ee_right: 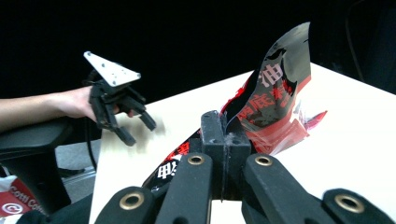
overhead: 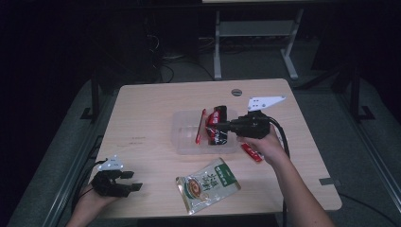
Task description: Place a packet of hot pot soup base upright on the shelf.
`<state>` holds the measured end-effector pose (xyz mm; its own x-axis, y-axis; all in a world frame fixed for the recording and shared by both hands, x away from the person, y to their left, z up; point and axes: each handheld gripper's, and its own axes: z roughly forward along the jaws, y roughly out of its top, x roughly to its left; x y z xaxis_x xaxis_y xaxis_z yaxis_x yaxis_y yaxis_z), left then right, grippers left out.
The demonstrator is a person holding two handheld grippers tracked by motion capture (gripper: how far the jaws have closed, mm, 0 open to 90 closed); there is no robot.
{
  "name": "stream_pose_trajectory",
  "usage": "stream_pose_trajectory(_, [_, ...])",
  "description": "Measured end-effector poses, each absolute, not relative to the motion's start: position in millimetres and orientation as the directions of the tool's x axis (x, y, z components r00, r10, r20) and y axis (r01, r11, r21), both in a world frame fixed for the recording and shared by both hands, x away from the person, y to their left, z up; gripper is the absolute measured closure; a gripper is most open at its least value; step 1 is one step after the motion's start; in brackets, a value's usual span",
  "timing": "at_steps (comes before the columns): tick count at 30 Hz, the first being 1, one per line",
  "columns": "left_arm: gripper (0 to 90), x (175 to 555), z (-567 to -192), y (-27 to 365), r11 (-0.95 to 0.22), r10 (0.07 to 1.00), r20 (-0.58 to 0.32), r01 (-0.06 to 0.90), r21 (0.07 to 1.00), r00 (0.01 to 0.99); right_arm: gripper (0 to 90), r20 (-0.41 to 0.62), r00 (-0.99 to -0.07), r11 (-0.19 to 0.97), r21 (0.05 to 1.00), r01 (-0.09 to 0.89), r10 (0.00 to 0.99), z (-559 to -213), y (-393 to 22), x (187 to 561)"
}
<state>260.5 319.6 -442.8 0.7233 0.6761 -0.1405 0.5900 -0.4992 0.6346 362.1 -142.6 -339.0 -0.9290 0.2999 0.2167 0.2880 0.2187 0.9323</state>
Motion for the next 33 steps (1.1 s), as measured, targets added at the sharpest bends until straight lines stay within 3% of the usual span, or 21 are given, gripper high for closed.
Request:
stream_pose_trajectory(21, [35.8, 262.0, -444.2, 318.9, -0.504, 0.674, -0.139, 0.59, 0.63, 0.725, 90.0, 0.215, -0.887, 0.243, 0.911, 0.333, 0.408, -346.0, -198.1, 372.9])
stream_pose_trajectory(33, [35.8, 262.2, -444.4, 318.3, -0.5, 0.679, -0.143, 0.596, 0.629, 0.72, 90.0, 0.207, -0.878, 0.287, 0.891, 0.351, 0.431, -351.9, -204.0, 373.7])
